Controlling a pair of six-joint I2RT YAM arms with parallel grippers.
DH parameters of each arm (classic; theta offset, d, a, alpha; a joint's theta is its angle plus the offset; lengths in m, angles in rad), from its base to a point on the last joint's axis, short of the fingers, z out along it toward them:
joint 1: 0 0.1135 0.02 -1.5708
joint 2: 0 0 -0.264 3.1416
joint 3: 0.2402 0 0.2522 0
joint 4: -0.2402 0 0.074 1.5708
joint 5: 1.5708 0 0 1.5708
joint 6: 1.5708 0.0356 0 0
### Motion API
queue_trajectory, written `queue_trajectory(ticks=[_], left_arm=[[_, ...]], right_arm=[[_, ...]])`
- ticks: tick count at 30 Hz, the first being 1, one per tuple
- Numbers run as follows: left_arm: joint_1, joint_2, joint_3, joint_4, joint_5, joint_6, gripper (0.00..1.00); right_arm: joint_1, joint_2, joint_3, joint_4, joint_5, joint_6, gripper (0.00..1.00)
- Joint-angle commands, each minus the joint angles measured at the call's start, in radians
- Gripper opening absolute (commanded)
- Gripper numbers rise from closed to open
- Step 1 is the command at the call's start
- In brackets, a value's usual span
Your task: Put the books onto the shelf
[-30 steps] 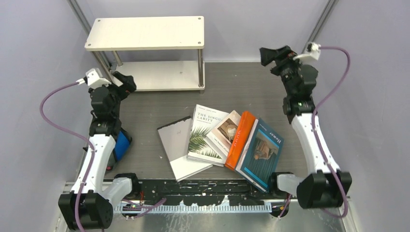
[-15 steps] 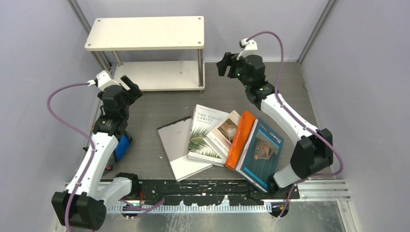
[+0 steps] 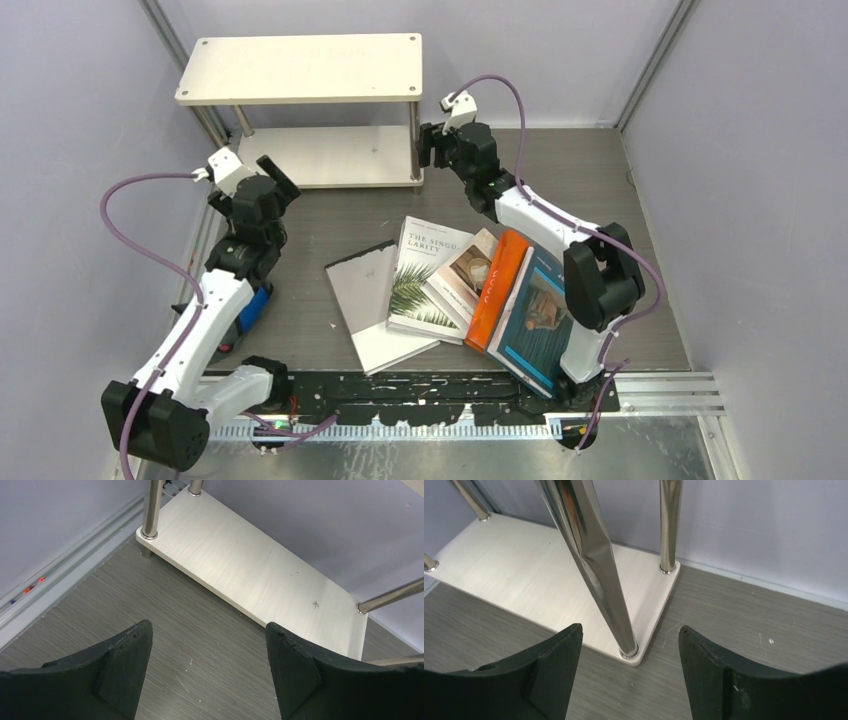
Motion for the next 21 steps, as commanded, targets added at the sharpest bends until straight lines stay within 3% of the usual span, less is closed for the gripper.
queue_trajectory(ticks=[1, 17, 21], left_arm=[[-0.015, 0.001, -0.011, 0.090, -0.099, -0.010, 0.82], [-0.048, 0.004, -0.049, 0.149, -0.122, -0.014, 0.82], [-0.060, 0.020, -0.048, 0.173, -0.119, 0.001, 0.82]], right_arm=[[0.012, 0.020, 0.076, 0.158, -0.009, -0.030, 0.74], [0.030, 0.157, 0.156, 0.297, -0.035, -0.050, 0.73], [0.029, 0.209, 0.185, 0.342, -0.029, -0.071, 0.69]])
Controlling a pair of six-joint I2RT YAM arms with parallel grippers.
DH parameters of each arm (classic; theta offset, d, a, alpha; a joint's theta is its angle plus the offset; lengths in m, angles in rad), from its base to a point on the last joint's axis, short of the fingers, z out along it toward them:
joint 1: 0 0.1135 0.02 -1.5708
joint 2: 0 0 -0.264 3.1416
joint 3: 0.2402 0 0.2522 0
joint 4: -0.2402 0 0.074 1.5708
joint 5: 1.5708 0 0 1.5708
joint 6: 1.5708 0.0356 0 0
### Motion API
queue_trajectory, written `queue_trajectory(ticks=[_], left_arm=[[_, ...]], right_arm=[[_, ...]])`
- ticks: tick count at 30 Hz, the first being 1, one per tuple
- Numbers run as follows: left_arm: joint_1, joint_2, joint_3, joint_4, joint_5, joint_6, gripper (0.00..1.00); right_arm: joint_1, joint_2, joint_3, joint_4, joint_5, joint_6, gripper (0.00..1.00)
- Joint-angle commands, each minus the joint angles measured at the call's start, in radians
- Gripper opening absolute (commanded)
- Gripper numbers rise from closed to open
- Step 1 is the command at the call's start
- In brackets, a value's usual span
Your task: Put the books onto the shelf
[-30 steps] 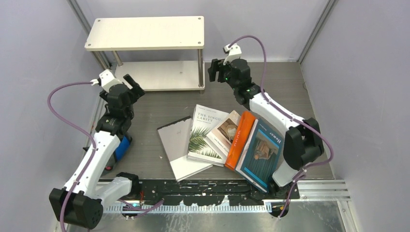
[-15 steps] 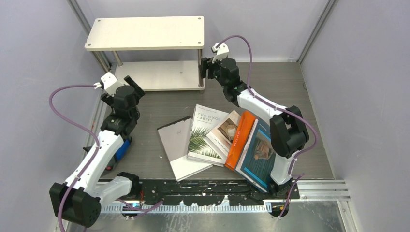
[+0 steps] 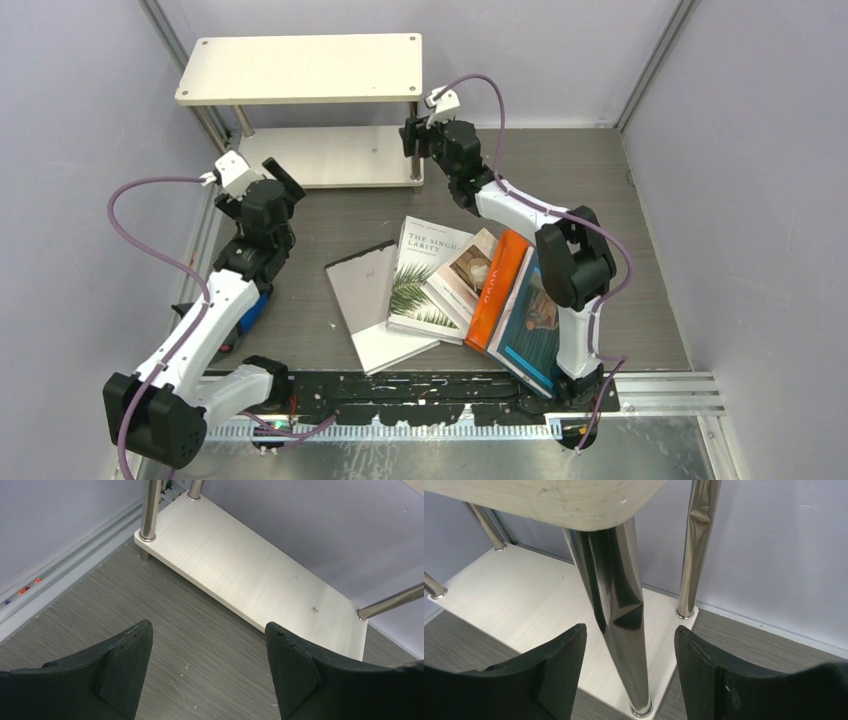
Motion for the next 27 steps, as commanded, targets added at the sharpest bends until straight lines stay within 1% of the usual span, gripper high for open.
queue_trajectory(ticks=[1, 4, 6, 12, 14, 15, 18, 24, 27], left_arm=[[-0.014, 0.014, 0.003, 0.090, -0.032, 0.008, 0.82], [-0.016, 0.027, 0.003, 0.126, -0.027, 0.020, 0.82], [-0.017, 0.029, -0.006, 0.147, -0.021, 0.023, 0.82], [-0.018, 0.048, -0.033, 0.199, -0.007, 0.035, 0.82], [-0.017, 0.062, -0.041, 0.221, -0.004, 0.040, 0.82], [-0.017, 0.069, -0.044, 0.232, -0.004, 0.042, 0.82], [-0.017, 0.094, -0.047, 0.251, -0.002, 0.042, 0.82], [-0.017, 0.118, -0.040, 0.265, -0.002, 0.048, 0.82], [-0.017, 0.123, -0.035, 0.264, -0.005, 0.049, 0.83]], right_arm=[[0.007, 0.034, 0.069, 0.141, 0.006, -0.038, 0.67], [0.007, 0.066, 0.073, 0.191, 0.025, -0.040, 0.63], [0.007, 0.086, 0.075, 0.221, 0.034, -0.041, 0.58], [0.007, 0.135, 0.080, 0.306, 0.103, -0.095, 0.32], [0.007, 0.142, 0.074, 0.330, 0.135, -0.115, 0.20], [0.007, 0.142, 0.068, 0.344, 0.163, -0.121, 0.15], [0.007, 0.137, 0.030, 0.407, 0.246, -0.138, 0.02], [0.005, 0.116, -0.041, 0.516, 0.385, -0.193, 0.01], [-0.016, 0.082, -0.072, 0.525, 0.398, -0.188, 0.01]])
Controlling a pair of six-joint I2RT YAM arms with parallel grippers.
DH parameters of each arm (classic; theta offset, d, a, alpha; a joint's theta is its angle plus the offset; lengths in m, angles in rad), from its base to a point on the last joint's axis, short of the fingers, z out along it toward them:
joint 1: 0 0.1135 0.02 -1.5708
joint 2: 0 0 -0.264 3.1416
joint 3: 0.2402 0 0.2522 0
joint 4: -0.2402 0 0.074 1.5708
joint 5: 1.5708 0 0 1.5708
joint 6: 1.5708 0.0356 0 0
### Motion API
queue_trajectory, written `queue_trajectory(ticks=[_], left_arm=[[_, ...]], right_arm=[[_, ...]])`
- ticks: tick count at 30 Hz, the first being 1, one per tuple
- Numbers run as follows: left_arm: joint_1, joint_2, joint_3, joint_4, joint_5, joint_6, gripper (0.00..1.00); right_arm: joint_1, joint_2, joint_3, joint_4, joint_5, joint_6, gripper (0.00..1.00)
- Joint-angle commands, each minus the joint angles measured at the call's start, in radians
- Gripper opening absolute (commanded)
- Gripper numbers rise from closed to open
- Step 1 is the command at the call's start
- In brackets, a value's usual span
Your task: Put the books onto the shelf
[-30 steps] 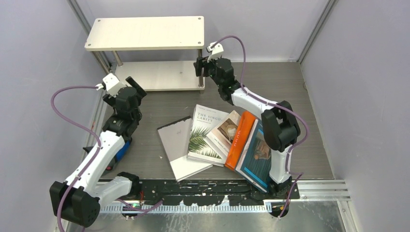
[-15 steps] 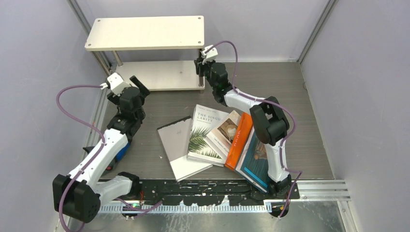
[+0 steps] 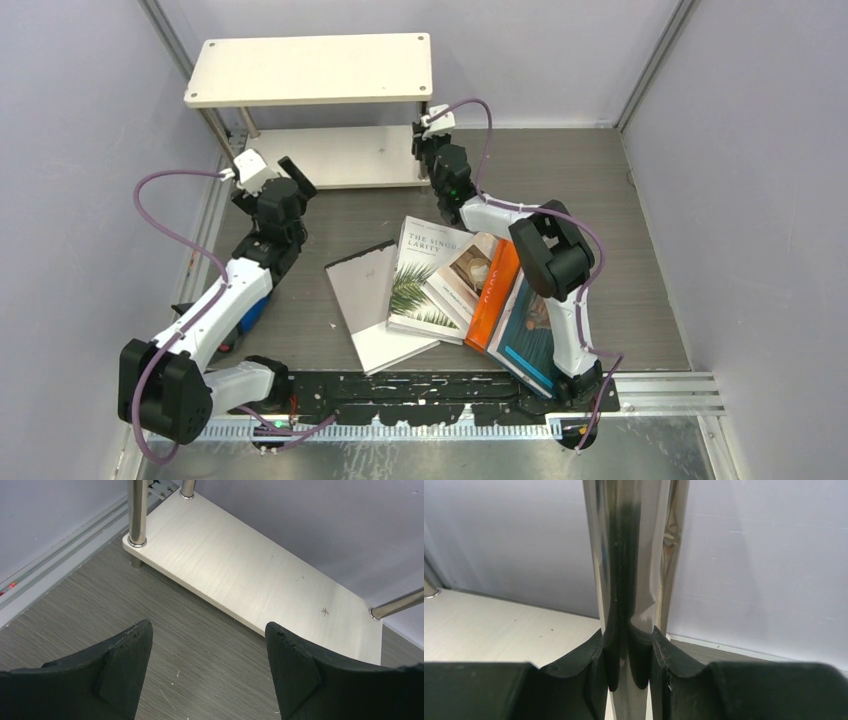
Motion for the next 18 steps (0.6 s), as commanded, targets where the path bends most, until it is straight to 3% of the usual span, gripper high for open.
queue_trajectory(ticks=[1, 18], left_arm=[[-0.003, 0.001, 0.012, 0.079, -0.017, 0.012, 0.83], [-0.009, 0.012, 0.020, -0.012, 0.062, -0.048, 0.82]], right_arm=[[-0.059, -0.082, -0.043, 0.127, 0.165, -0.033, 0.01], [-0.324, -0.348, -0.211, -0.078, 0.044, 0.102, 0.02]])
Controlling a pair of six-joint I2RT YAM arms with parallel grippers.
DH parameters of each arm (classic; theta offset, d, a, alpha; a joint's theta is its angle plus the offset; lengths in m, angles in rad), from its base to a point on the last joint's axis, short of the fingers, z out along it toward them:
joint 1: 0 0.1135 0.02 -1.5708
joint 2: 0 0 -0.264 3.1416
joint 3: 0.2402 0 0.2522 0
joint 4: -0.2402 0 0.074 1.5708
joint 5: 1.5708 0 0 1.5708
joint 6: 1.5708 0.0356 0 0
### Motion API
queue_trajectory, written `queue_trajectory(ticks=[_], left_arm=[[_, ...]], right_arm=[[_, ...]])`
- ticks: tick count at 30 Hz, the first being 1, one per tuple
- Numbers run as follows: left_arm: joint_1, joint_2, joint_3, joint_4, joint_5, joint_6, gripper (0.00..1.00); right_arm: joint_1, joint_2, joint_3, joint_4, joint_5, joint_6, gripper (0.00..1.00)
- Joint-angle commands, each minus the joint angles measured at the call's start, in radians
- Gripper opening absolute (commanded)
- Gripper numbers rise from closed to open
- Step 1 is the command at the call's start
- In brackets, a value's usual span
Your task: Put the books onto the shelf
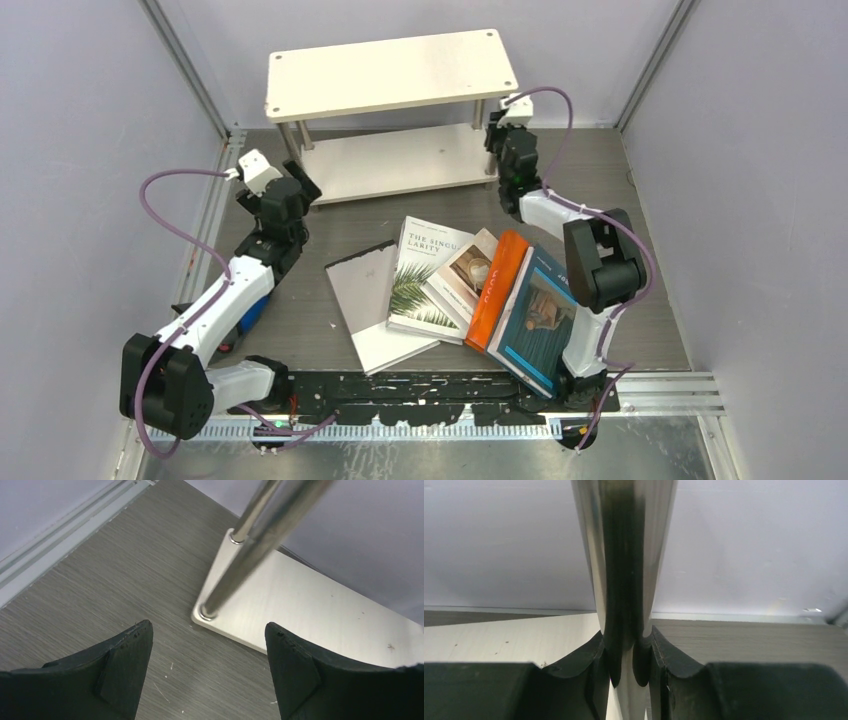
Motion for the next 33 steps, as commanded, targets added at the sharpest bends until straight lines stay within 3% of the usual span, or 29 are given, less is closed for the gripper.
queue_trajectory(ticks=[1, 11, 23, 25, 29, 33], left_arm=[[-0.009, -0.015, 0.017, -0.011, 0.045, -0.019, 0.82], [-0.078, -0.018, 0.055, -0.094, 0.190, 0.049, 0.80], [-0.235, -0.050, 0.141, -0.226, 0.345, 0.153, 0.80], [-0.268, -0.048, 0.163, -0.249, 0.368, 0.173, 0.80], [-0.326, -0.049, 0.195, -0.287, 0.423, 0.183, 0.80], [-0.394, -0.057, 0.216, -0.320, 0.470, 0.193, 0.80]], right_arm=[[-0.072, -0.144, -0.003, 0.022, 0.075, 0.061, 0.02], [-0.126, -0.179, -0.039, -0.035, 0.228, 0.066, 0.02], [-0.163, -0.243, -0.038, -0.139, 0.287, 0.095, 0.03], [-0.162, -0.244, -0.033, -0.166, 0.260, 0.096, 0.09], [-0.163, -0.257, -0.030, -0.220, 0.201, 0.115, 0.34], [-0.162, -0.311, -0.055, -0.253, 0.175, 0.133, 0.42]])
